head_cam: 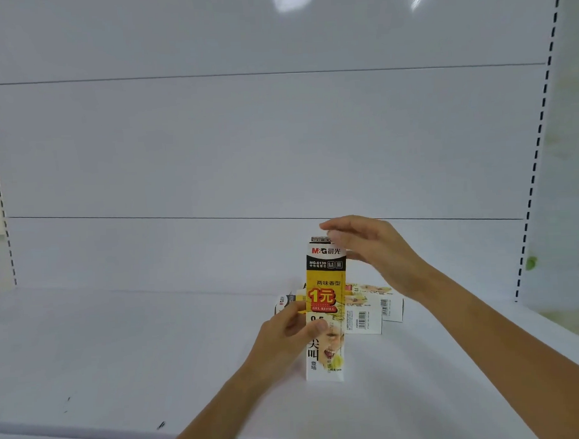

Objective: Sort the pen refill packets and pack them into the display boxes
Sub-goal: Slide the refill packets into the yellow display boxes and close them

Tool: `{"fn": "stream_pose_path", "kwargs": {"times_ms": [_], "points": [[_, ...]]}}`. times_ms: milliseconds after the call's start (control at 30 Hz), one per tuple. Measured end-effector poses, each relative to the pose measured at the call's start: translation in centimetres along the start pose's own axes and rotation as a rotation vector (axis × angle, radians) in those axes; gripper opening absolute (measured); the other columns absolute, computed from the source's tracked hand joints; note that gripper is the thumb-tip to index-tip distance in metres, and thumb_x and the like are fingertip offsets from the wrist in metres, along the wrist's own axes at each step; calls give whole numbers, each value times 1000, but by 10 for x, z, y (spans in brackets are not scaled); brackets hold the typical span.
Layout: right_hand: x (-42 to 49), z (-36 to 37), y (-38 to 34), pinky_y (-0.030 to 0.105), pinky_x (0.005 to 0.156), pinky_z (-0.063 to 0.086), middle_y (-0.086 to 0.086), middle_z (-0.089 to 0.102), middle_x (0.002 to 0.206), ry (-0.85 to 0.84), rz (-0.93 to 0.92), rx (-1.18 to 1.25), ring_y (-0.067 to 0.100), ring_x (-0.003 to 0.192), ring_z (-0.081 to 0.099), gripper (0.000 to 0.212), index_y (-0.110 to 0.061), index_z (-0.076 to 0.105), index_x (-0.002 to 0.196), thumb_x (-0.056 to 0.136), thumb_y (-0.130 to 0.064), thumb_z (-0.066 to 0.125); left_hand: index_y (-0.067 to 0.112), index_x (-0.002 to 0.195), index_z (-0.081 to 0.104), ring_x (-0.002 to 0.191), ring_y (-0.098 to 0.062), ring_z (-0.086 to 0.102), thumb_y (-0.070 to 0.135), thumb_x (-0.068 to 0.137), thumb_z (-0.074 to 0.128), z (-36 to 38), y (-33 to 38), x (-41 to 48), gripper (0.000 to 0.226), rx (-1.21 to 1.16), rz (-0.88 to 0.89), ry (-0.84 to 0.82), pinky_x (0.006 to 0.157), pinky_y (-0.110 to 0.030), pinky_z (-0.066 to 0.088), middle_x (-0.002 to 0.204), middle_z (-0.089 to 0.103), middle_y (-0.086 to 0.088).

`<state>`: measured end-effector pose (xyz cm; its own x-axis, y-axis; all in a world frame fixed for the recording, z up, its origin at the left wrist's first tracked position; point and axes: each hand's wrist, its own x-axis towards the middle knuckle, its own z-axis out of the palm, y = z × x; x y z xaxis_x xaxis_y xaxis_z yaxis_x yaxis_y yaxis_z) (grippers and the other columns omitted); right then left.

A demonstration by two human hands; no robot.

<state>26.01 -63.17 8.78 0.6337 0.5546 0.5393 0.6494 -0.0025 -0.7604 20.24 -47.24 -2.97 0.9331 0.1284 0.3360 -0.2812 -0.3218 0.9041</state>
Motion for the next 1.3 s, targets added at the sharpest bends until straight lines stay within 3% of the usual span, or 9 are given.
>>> {"fn": "stream_pose_path", "kwargs": {"times_ms": [233,400,600,800,933,1067,1133,1233,1300], "points": [[-2,4,3,38,105,37,-16,66,110,8,-10,-81,0,111,55,21,-30,74,92,78,-41,62,26,112,60,93,-4,68,27,85,64,1,0,1,28,-17,-14,21,84,-24,54,105,71,11],[-2,12,7,43,105,40,-11,66,112,81,-13,28,5,110,57,11,-25,74,90,82,-22,67,23,105,59,93,-7,67,30,80,69,1,1,1,27,21,-4,84,79,-21,55,103,70,10],[-31,33,52,21,78,51,-10,49,124,-60,285,-5,5,107,56,81,-38,34,134,67,-36,79,9,85,44,73,-22,71,32,74,75,-1,12,4,41,-160,-146,314,62,-38,59,94,68,-13],[-34,29,73,19,76,51,-13,68,97,-173,280,-239,0,88,64,28,-33,64,98,74,-41,74,11,85,60,65,-18,68,48,92,42,-3,20,3,42,-159,-222,311,60,-26,56,84,67,-8],[-29,8,66,29,83,54,-8,71,95,-261,371,-269,6,87,67,33,-27,66,98,69,-34,79,10,80,66,56,-15,68,35,92,51,-1,28,-5,32,106,-76,67,66,-23,54,77,71,-3],[-24,-10,61,27,87,48,-5,56,111,-225,209,-625,11,100,55,58,-28,53,121,69,-19,77,13,58,56,49,-9,48,52,78,47,-24,14,1,45,461,191,609,51,-16,34,47,51,3],[-24,-11,65,23,88,47,-5,54,114,-257,171,-634,11,104,53,58,-27,53,121,70,-13,74,15,76,60,70,-4,53,40,85,54,-33,14,9,28,289,111,679,64,-16,36,71,61,8],[-29,-3,80,6,86,38,-6,47,131,-320,164,-655,7,115,45,51,-24,55,123,75,-13,70,13,103,56,91,-14,52,38,93,48,-28,3,23,27,121,-200,457,81,-27,32,99,58,2],[-30,1,96,24,106,33,-4,25,148,-301,139,-726,15,137,25,65,-26,43,135,77,-26,71,14,108,51,82,-11,53,39,96,42,-19,-2,30,30,41,-269,361,79,-29,34,90,57,3]]}}
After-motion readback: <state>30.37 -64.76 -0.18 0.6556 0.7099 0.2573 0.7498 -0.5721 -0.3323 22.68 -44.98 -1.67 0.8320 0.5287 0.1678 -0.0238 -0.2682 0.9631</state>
